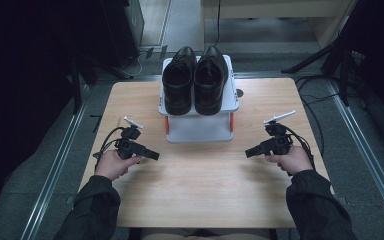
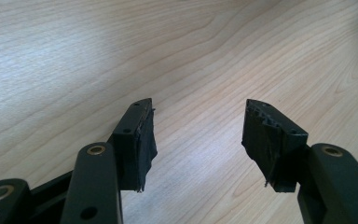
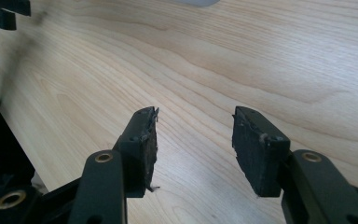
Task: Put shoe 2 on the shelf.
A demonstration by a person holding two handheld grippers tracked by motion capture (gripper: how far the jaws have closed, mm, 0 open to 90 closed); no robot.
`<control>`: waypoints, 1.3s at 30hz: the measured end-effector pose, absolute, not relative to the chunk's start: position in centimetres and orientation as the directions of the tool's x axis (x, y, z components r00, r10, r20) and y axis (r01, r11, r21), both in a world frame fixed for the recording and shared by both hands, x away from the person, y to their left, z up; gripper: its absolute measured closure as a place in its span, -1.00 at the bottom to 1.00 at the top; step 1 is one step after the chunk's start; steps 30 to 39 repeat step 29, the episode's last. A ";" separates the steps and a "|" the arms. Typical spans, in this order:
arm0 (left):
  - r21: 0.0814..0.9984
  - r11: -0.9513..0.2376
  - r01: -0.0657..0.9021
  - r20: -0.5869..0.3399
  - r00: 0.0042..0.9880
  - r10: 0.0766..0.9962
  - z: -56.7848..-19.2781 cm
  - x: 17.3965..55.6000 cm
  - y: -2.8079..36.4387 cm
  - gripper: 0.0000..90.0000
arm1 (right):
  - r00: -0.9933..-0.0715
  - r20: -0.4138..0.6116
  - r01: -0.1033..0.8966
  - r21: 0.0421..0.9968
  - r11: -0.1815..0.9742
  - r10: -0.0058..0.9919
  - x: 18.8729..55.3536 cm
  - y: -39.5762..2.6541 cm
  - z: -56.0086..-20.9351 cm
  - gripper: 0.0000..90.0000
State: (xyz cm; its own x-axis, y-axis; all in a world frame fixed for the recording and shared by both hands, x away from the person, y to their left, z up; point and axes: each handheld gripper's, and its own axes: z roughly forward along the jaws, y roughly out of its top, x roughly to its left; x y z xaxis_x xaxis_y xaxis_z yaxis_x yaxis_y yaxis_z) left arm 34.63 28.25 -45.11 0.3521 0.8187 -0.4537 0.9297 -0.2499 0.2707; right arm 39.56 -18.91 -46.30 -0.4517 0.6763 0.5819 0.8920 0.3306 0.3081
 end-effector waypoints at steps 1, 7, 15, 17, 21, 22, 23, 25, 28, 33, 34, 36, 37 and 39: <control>0.271 -0.258 0.927 -0.451 0.359 0.817 -45.1 34.6 28.2 -0.04 | -0.454 0.584 0.891 0.309 0.333 0.673 39.5 -18.8 -46.4 0.13; 0.303 -0.243 0.921 -0.443 0.362 0.820 -44.9 34.5 27.7 -0.04 | -0.489 0.561 0.872 0.327 0.364 0.668 38.9 -18.3 -46.8 0.12; 0.309 -0.259 0.915 -0.429 0.377 0.821 -44.9 34.4 27.3 -0.06 | -0.502 0.557 0.865 0.311 0.394 0.662 38.4 -17.8 -48.0 0.13; 0.307 -0.265 0.914 -0.424 0.381 0.821 -45.1 34.4 27.1 -0.06 | -0.502 0.550 0.865 0.310 0.395 0.667 38.5 -17.8 -48.2 0.12; 0.294 -0.275 0.916 -0.422 0.382 0.822 -45.3 34.4 26.6 -0.06 | -0.502 0.548 0.865 0.298 0.404 0.669 38.5 -17.7 -48.5 0.11; 0.293 -0.281 0.914 -0.418 0.387 0.822 -45.4 34.4 26.5 -0.07 | -0.503 0.551 0.864 0.298 0.407 0.666 38.4 -17.5 -48.5 0.11; 0.291 -0.285 0.913 -0.416 0.389 0.822 -45.4 34.4 26.3 -0.08 | -0.507 0.549 0.861 0.297 0.412 0.665 38.3 -17.4 -48.5 0.10; 0.285 -0.295 0.912 -0.415 0.394 0.820 -45.5 34.4 25.9 -0.08 | -0.516 0.544 0.856 0.297 0.424 0.662 38.2 -17.1 -48.5 0.10; 0.282 -0.308 0.909 -0.409 0.404 0.818 -45.7 34.4 25.3 -0.10 | -0.527 0.536 0.849 0.292 0.441 0.660 38.2 -16.7 -48.7 0.08; 0.280 -0.315 0.907 -0.405 0.409 0.818 -45.8 34.4 25.1 -0.11 | -0.533 0.530 0.845 0.289 0.450 0.660 38.1 -16.6 -48.7 0.09; 0.280 -0.315 0.907 -0.405 0.409 0.818 -45.8 34.4 25.1 -0.11 | -0.533 0.530 0.845 0.289 0.450 0.660 38.1 -16.6 -48.7 0.09; 0.280 -0.315 0.907 -0.405 0.409 0.818 -45.8 34.4 25.1 -0.11 | -0.533 0.530 0.845 0.289 0.450 0.660 38.1 -16.6 -48.7 0.09; 0.280 -0.315 0.907 -0.405 0.409 0.818 -45.8 34.4 25.1 -0.11 | -0.533 0.530 0.845 0.289 0.450 0.660 38.1 -16.6 -48.7 0.09; 0.280 -0.315 0.907 -0.405 0.409 0.818 -45.8 34.4 25.1 -0.11 | -0.533 0.530 0.845 0.289 0.450 0.660 38.1 -16.6 -48.7 0.09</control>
